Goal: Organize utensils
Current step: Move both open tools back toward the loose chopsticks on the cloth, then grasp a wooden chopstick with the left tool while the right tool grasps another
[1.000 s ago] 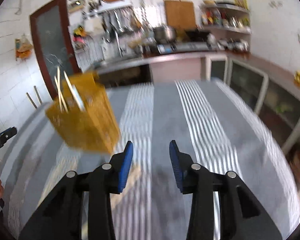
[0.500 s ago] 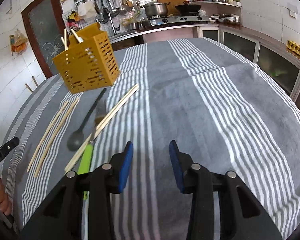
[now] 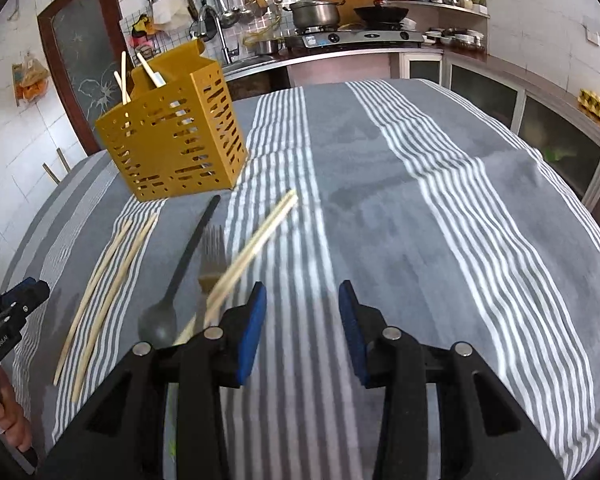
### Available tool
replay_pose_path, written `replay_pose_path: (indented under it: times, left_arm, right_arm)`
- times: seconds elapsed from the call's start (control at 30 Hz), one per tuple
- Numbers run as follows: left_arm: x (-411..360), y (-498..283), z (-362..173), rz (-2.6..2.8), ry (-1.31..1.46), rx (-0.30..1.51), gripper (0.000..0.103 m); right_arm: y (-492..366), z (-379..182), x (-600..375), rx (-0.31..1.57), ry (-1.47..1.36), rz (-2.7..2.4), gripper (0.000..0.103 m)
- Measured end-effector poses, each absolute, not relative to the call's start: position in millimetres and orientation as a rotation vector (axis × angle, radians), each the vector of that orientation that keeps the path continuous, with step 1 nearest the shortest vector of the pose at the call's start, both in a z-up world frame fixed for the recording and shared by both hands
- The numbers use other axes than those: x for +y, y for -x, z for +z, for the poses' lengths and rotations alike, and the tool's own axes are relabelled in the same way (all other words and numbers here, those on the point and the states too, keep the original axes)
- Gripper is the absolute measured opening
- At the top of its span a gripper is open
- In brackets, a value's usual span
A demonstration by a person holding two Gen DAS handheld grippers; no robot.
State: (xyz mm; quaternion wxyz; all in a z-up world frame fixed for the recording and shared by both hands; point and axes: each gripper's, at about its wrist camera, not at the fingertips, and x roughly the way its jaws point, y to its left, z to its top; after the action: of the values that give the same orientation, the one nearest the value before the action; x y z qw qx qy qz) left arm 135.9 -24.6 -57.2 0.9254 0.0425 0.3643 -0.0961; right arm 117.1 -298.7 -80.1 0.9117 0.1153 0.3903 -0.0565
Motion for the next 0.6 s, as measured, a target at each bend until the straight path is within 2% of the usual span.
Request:
replay_pose_path:
  times: [0.6]
  left_arm:
    - [-38,-188,-71,-0.218,-0.103,0.804,0.043]
  right_arm:
    - [-180,-99,-281,0.897,-0.157,-0.195,0.039]
